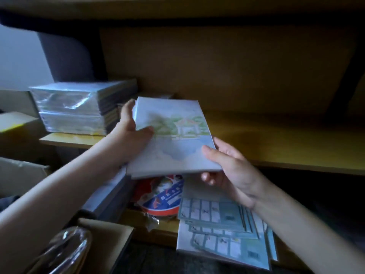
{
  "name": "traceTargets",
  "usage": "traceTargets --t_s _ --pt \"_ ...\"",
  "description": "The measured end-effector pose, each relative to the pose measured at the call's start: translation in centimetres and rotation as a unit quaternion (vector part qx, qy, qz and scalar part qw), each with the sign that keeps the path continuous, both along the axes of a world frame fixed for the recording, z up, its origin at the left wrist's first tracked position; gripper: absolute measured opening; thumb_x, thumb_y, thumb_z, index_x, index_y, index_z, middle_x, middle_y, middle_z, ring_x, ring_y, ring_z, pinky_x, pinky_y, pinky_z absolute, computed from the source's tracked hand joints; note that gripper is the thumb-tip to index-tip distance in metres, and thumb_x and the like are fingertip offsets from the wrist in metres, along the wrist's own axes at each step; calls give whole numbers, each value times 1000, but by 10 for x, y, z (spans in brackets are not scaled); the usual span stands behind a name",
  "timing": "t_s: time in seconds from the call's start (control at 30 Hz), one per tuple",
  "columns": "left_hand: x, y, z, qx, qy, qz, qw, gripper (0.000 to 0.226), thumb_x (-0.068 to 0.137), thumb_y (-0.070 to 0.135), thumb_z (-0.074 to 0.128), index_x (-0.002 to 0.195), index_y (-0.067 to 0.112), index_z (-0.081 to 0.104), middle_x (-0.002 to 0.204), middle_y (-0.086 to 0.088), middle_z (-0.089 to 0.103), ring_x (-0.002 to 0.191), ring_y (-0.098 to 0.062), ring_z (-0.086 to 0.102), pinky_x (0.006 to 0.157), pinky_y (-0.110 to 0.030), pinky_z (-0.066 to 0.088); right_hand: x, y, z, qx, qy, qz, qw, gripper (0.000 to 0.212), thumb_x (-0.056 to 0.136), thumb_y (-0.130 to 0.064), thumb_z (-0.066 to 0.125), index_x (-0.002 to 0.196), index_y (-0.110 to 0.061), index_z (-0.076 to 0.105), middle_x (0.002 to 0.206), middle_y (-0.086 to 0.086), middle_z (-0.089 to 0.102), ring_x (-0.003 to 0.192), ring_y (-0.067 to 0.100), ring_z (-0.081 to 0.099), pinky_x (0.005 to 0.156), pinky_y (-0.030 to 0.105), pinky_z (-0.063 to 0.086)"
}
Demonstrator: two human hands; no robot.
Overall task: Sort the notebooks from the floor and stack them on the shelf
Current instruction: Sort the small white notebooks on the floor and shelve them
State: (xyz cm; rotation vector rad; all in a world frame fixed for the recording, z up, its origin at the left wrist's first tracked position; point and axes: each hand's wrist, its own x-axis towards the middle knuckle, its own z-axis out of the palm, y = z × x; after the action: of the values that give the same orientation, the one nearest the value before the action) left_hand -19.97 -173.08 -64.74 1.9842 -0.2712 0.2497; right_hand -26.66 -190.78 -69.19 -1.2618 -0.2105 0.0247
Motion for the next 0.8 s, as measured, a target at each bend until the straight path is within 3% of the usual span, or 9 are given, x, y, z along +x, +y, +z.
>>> traceTargets --t_s 0.1,0.17,0.23,0.33,0.37,0.43,0.6,0.7,0.8 --pt "21 -8 17 188 16 34 982 58 90 28 57 143 30 34 145 -16 23 96 -20 46 73 -13 36 46 13 9 -17 -21 -80 996 15 97 -8 42 104 -17 52 77 2 60 46 9 49 37 15 39" --pt "37 -18 20 275 -16 42 960 58 87 38 58 140 26 39 143 -14 27 121 -30 40 99 -28 37 78 20 21 -22 -23 -105 994 12 97 -7 42 99 -15 50 77 3 57 51 12 49 40 16 40" --pt "61 -21 17 328 -62 69 940 54 85 51 50 133 26 47 137 -13 39 131 -31 31 106 -41 32 110 25 36 -7 -3 -132 991 15 97 -5 43 83 -10 45 74 6 53 45 12 49 39 15 39" --pt "92 -15 12 319 -122 102 934 54 82 51 35 119 18 55 123 -14 52 125 -33 39 100 -43 35 154 35 49 68 29 -136 988 14 97 -6 46 83 -8 47 72 9 52 32 6 50 36 13 42" --pt "99 -14 9 332 -132 104 928 48 85 44 36 117 14 55 120 -16 55 120 -34 43 93 -39 38 169 41 47 67 37 -132 988 7 97 -9 46 94 -6 52 76 10 53 35 6 53 36 15 43" --pt "112 -14 5 389 -114 117 906 28 93 25 42 115 9 51 117 -18 57 111 -36 51 79 -36 38 192 51 36 46 59 -131 989 19 98 -13 47 115 -6 48 81 10 54 46 11 56 36 15 43" --pt "130 -18 -2 486 -121 174 848 30 90 7 48 120 10 45 117 -13 56 107 -35 55 72 -36 39 206 59 21 36 48 -97 994 38 92 -7 53 127 5 41 77 12 55 56 14 55 42 20 47" --pt "137 -17 -8 508 -157 192 825 25 92 14 46 118 12 46 114 -10 57 103 -34 57 70 -34 36 209 57 4 -133 -12 -158 978 46 87 -6 59 129 -3 41 107 17 60 76 20 63 51 27 53" --pt "142 -19 -10 524 -163 198 813 26 94 24 48 118 13 45 113 -9 56 103 -34 58 70 -34 36 204 59 -5 -269 -118 -258 920 64 81 -16 58 139 -17 33 131 10 53 109 26 59 83 42 54"
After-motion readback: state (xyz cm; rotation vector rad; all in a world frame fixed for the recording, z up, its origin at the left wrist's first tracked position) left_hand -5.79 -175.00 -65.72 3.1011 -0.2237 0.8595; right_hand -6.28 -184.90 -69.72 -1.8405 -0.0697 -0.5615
